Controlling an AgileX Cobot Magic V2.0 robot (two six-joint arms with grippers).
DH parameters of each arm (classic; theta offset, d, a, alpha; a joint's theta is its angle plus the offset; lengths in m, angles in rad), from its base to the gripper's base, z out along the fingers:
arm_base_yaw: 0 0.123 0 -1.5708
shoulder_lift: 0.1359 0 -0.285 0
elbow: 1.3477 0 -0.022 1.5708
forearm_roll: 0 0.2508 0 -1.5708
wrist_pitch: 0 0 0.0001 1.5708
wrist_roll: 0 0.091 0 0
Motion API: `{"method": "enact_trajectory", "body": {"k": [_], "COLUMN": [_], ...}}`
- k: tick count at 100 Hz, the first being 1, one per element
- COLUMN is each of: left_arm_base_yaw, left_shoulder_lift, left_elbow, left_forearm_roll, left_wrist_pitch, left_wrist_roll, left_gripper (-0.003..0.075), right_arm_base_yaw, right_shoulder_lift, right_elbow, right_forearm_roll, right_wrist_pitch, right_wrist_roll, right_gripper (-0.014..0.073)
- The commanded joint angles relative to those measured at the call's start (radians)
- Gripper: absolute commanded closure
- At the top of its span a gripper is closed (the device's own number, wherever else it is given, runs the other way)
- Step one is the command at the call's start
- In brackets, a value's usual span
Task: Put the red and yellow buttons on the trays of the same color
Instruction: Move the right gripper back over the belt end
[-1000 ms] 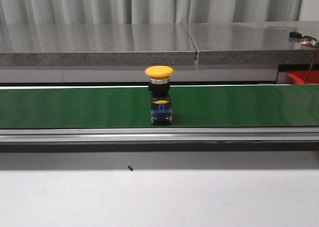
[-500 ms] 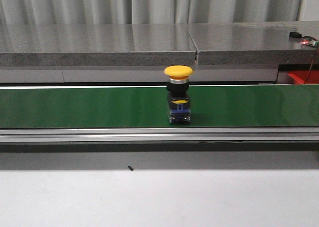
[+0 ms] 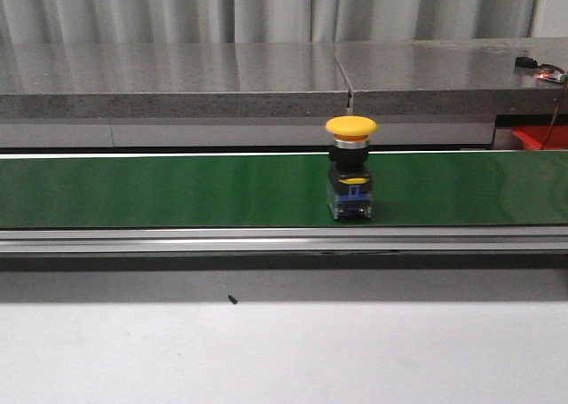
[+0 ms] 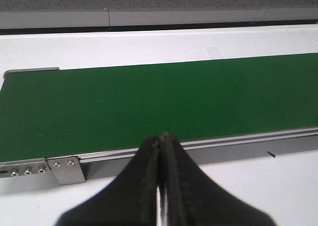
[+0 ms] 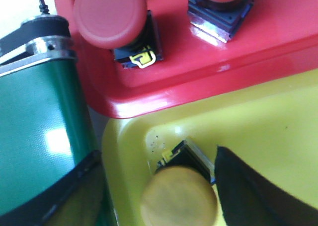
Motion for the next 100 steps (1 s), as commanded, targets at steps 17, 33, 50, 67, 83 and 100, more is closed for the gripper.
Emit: {"method": "enact_trajectory", "body": {"k": [17, 33, 50, 67, 83, 100], "left_arm_base_yaw": [-0.007, -0.007, -0.007, -0.007, -0.007, -0.007], "left_shoulder_lift": [0.002, 0.002, 0.002, 0.002, 0.002, 0.002], "left_elbow": [-0.027, -0.027, -0.027, -0.027, -0.027, -0.027], "left_forearm_roll": [-0.006, -0.006, -0.006, -0.006, -0.006, -0.006], "left_wrist_pitch": [-0.066, -0.066, -0.066, -0.066, -0.066, -0.066], "left_wrist_roll": [-0.007, -0.007, -0.007, -0.007, -0.007, -0.007], "left_gripper": [0.0739, 0.0739, 0.0739, 0.0739, 0.0739, 0.0739], "right_arm_base_yaw": [-0.008, -0.008, -0.008, 0.019, 0.092, 0.182], "right_shoulder_lift": [-0.057, -0.113, -0.189, -0.255, -0.318, -0.387], "right_elbow": [-0.022, -0.022, -0.022, -0.008, 0.042, 0.095], "right_forearm_roll": [0.012, 0.012, 0.012, 0.012, 0.01, -0.022], "right_wrist_pitch": [-0.034, -0.038, -0.062, -0.067, -0.098, -0.114], "right_wrist_roll": [-0.004, -0.004, -0.005, -0.013, -0.032, -0.053], "right_gripper": [0.0094, 0.0095, 0.0107, 0.0155, 0.016, 0.016]}}
